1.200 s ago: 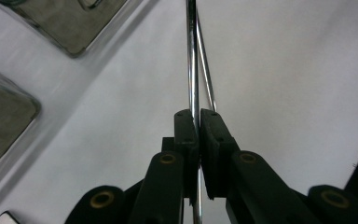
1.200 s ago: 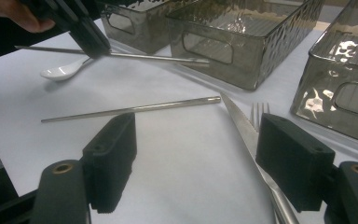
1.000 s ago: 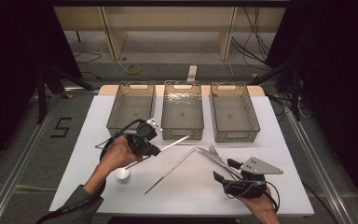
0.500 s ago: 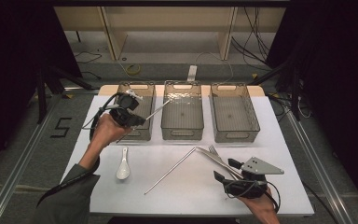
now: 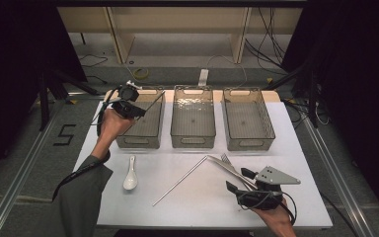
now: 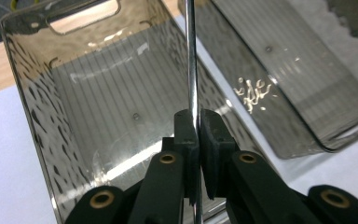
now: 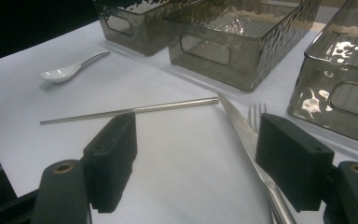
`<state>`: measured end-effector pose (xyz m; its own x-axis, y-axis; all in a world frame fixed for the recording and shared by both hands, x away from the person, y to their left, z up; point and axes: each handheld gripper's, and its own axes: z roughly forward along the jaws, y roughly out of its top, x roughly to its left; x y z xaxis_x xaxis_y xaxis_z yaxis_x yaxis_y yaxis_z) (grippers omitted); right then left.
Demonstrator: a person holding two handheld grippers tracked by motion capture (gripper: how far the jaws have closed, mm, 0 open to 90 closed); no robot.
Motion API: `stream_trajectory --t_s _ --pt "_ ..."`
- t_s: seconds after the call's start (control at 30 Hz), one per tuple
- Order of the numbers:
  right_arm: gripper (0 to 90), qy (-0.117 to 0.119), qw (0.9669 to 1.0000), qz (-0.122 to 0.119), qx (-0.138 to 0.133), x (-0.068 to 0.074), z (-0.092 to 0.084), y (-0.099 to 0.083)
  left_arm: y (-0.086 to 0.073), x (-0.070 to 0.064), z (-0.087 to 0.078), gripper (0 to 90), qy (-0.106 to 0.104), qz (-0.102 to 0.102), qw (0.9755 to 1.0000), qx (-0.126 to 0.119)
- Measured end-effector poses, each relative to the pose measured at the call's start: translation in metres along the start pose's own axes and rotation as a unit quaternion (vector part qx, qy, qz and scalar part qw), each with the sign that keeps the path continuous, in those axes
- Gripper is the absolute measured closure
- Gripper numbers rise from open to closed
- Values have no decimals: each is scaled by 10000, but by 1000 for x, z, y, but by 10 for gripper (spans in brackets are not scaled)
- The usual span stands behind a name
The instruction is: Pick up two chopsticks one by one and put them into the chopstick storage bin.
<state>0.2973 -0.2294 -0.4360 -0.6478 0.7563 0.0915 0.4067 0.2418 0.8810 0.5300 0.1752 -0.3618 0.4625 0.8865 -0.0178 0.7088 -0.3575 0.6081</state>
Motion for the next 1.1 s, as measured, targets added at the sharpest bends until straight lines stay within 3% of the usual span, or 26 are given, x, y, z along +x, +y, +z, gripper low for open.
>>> stream_trajectory --t_s 0.7,0.87,1.1 --pt "299 8 10000 -10 5 0 0 0 4 25 21 855 276 -367 9989 -40" --pt "299 8 10000 -2 -6 0 -1 0 4 29 24 855 241 -441 9987 -81" --pt "300 19 10000 -6 0 0 -1 0 1 35 30 853 361 -341 9987 -96"
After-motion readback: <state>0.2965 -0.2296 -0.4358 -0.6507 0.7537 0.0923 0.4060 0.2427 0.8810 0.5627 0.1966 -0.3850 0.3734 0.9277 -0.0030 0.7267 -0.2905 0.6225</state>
